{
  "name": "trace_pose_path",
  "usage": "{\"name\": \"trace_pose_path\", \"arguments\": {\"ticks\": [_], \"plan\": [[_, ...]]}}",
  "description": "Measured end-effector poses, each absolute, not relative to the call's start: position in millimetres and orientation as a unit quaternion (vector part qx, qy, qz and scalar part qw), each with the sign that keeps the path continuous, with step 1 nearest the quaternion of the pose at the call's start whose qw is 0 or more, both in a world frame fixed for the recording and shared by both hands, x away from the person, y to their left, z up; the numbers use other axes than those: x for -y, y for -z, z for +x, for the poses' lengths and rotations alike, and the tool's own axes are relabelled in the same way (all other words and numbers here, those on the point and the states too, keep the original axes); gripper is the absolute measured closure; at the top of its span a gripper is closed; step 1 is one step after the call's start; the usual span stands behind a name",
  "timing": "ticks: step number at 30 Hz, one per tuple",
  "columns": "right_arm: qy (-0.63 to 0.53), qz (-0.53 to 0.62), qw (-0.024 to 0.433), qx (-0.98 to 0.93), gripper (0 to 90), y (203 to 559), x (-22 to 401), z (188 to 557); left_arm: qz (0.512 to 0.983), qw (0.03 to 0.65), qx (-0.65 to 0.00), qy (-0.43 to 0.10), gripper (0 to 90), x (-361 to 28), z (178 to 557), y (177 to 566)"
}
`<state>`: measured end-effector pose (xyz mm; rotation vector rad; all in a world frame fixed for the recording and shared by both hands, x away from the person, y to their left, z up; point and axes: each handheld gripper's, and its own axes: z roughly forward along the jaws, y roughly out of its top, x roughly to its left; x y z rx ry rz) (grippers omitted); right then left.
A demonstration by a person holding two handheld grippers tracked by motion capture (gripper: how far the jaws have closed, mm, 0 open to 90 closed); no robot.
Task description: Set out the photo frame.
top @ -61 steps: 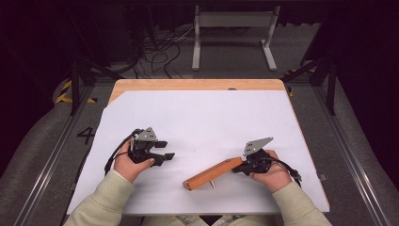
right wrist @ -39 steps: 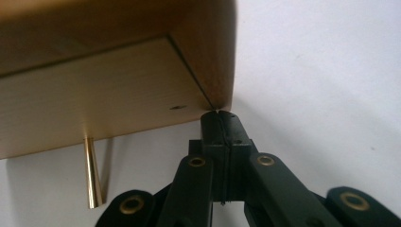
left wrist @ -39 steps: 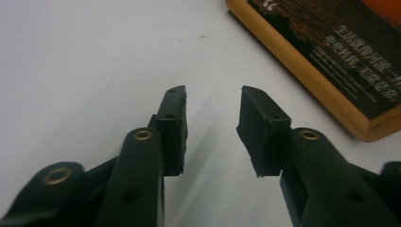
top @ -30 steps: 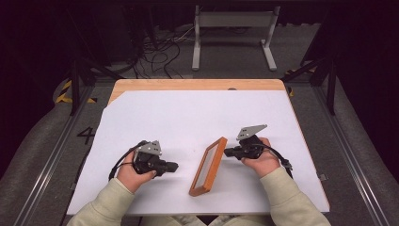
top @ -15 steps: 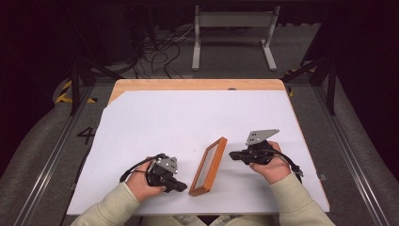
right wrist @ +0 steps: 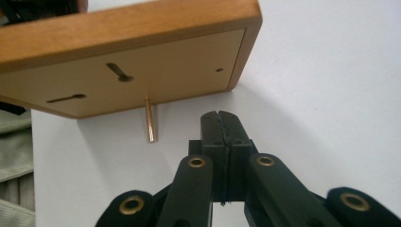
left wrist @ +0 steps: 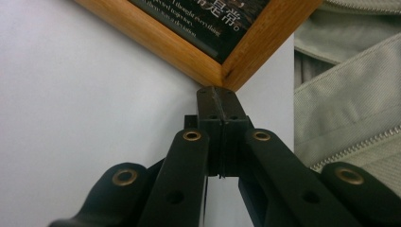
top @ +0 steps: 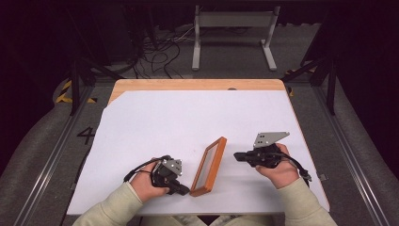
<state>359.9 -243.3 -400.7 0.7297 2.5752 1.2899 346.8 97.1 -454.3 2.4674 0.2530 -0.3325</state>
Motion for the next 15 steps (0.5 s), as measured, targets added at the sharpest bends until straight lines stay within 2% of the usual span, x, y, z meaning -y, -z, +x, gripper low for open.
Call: {"name": "trace_pose_path", "arguments": {"ticks": [15], "plan": [[-0.437,0.252,0.096,-0.858,90.0,393.9,255.5,349.7,0.934,0.321,-0.071,0.137,89.9,-64.9,340.2,455.6]]}}
